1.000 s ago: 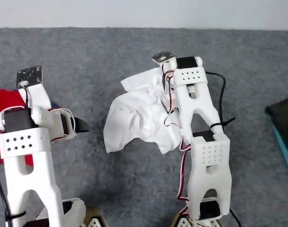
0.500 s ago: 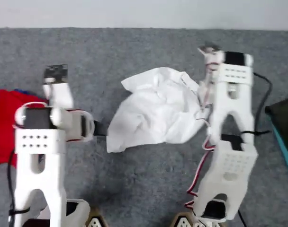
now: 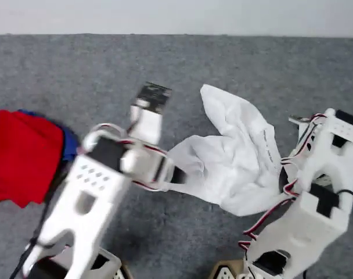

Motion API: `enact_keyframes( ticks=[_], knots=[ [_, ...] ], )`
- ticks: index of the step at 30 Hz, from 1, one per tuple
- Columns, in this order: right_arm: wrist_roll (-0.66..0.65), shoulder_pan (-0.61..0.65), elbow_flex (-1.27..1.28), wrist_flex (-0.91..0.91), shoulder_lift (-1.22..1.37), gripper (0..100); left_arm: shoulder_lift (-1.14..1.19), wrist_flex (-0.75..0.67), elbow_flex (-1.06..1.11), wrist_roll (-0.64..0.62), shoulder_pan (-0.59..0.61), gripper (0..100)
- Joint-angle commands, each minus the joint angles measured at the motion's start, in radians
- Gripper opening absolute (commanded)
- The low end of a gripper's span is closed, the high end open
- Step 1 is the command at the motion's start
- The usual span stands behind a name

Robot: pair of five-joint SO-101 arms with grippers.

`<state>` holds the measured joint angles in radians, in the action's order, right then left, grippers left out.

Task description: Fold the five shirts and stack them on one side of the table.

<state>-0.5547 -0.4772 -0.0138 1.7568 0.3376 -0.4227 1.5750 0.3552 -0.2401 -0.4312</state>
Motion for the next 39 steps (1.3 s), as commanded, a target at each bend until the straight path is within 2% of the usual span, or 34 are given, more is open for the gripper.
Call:
enact_keyframes(
  ticks=[1,4,8,16,20,23,30,39],
  knots=[
    [-0.012,-0.012,-0.012,0.038,-0.156,24.9,0.187,-0.058,-0.099,-0.071,-0.104,33],
    [-0.012,-0.012,-0.049,0.038,-0.266,33.1,0.351,-0.055,-0.288,-0.083,-0.164,33],
    [-0.011,-0.028,-0.078,0.038,-0.378,33.5,0.578,-0.005,-0.587,-0.080,-0.253,33],
    [-0.014,-0.236,-0.072,-0.013,-0.427,33.5,1.071,0.170,-1.156,-0.078,-0.365,33],
    [-0.035,-0.308,-0.072,-0.041,-0.404,33.5,1.260,0.181,-1.343,-0.077,-0.365,33],
    [-0.084,-0.323,-0.072,-0.039,-0.390,33.5,1.356,0.181,-1.417,-0.046,-0.353,30],
    [-0.091,-0.337,-0.072,-0.064,-0.352,33.5,1.381,0.181,-1.445,0.161,-0.358,1],
    [-0.089,-0.340,-0.072,-0.059,-0.283,33.5,1.379,0.181,-1.442,0.193,-0.336,1]
  ],
)
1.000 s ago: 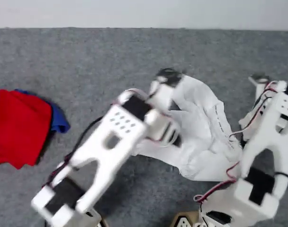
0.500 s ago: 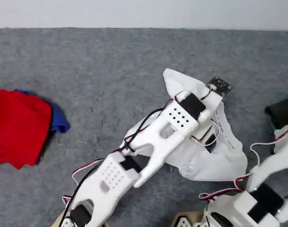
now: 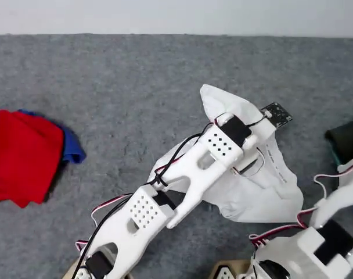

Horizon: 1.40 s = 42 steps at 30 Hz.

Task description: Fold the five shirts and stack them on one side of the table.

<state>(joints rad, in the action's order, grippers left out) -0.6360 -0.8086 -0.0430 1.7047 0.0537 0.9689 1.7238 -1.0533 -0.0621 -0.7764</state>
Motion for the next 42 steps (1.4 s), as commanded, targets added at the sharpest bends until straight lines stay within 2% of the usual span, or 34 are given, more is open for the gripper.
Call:
enact_keyframes(
  ticks=[1,4,6,11,16,20,24,26,30,35,38,42],
  knots=[
    [-0.008,-0.008,-0.043,-0.005,0.001,33.5,-0.012,0.032,-0.033,0.015,0.009,1],
    [-0.008,-0.010,-0.044,-0.005,0.002,33.5,-0.017,0.032,-0.042,0.020,0.041,1],
    [-0.008,-0.010,-0.044,0.001,-0.001,33.5,-0.040,0.032,-0.058,0.020,0.115,1],
    [-0.011,-0.010,-0.044,0.038,0.002,33.5,-0.068,0.015,-0.170,0.021,0.414,1],
    [-0.011,-0.004,-0.043,0.044,0.004,33.5,-0.066,-0.132,-0.249,0.014,0.727,1],
    [-0.015,-0.002,-0.043,0.042,0.004,33.5,-0.064,-0.161,-0.249,-0.040,0.864,5],
    [-0.017,0.010,-0.043,0.044,0.004,33.5,-0.072,-0.054,-0.252,-0.118,0.898,25],
    [-0.020,0.031,-0.043,0.059,0.004,33.5,-0.074,0.028,-0.252,-0.135,0.891,31],
    [-0.087,0.122,-0.029,0.093,-0.008,33.5,-0.075,0.032,-0.252,-0.120,0.891,31],
    [-0.078,0.265,0.028,0.094,-0.090,33.5,-0.077,0.034,-0.283,-0.106,0.893,31],
    [0.029,0.398,0.124,0.094,-0.156,33.5,-0.103,0.035,-0.300,-0.106,0.895,30],
    [0.221,0.582,0.284,0.091,-0.196,33.5,-0.222,0.035,-0.209,-0.106,0.882,25]
  ],
)
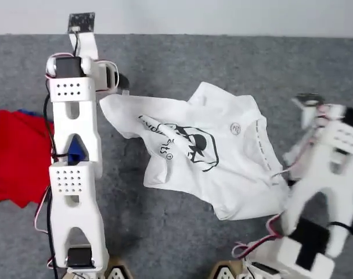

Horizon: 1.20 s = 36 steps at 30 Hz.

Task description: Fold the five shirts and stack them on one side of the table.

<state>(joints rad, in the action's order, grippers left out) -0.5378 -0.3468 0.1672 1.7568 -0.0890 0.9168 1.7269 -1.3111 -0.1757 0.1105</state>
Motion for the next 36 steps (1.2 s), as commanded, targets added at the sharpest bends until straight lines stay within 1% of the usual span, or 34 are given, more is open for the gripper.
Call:
enact_keyframes(
  ticks=[1,2,4,11,15,17,22,30,33,36],
  knots=[
    [0.167,0.160,0.110,0.039,-0.054,33.5,-0.213,0.032,0.094,0.008,-0.005,24],
    [0.198,0.194,0.135,0.033,-0.054,33.5,-0.258,0.032,0.148,0.008,-0.005,24],
    [0.204,0.229,0.137,0.004,-0.062,33.5,-0.354,0.032,0.289,0.008,-0.003,24],
    [0.213,0.234,0.155,-0.094,0.008,33.5,-0.713,0.029,0.848,0.008,-0.011,24],
    [0.213,0.232,0.175,-0.137,0.099,33.4,-0.905,0.029,1.089,0.008,-0.046,24],
    [0.213,0.234,0.173,-0.157,0.150,30.9,-0.988,0.029,1.182,0.008,-0.078,24],
    [0.210,0.236,0.126,-0.205,0.245,17.0,-1.137,0.026,1.334,0.009,-0.173,24],
    [0.204,0.216,0.074,-0.193,0.326,16.5,-1.197,0.026,1.435,0.008,-0.252,24],
    [0.204,0.173,0.074,-0.194,0.320,11.0,-1.191,0.028,1.458,0.008,-0.273,24],
    [0.184,0.128,0.074,-0.194,0.326,6.1,-1.191,0.028,1.512,0.008,-0.333,24]
  ],
)
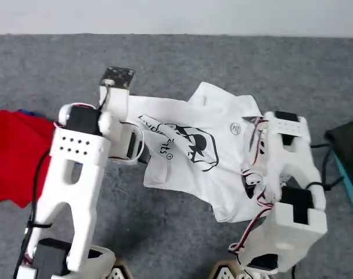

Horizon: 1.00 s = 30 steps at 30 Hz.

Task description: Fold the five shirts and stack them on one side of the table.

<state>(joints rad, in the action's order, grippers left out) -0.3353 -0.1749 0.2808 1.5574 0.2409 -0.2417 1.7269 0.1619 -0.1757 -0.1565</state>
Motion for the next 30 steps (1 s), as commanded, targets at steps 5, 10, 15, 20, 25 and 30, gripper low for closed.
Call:
enact_keyframes(
  ticks=[5,10,15,20,25,30],
  knots=[
    [-0.054,-0.079,-0.041,0.030,-0.004,5.4,-0.031,0.006,0.163,0.009,-0.210,24],
    [-0.054,-0.114,-0.041,0.036,-0.010,1.3,-0.031,-0.189,0.285,0.005,-0.238,24],
    [-0.068,-0.156,-0.041,0.036,-0.012,0.9,-0.031,-0.311,0.358,0.008,-0.244,24],
    [-0.137,-0.163,-0.043,0.039,-0.012,0.9,-0.008,-0.385,0.383,0.011,-0.241,24],
    [-0.140,-0.166,-0.069,0.093,-0.013,0.9,0.150,-0.457,0.394,0.044,-0.236,24],
    [-0.190,-0.223,-0.181,0.159,-0.013,0.9,0.278,-0.471,0.311,0.043,-0.236,24]
  ],
)
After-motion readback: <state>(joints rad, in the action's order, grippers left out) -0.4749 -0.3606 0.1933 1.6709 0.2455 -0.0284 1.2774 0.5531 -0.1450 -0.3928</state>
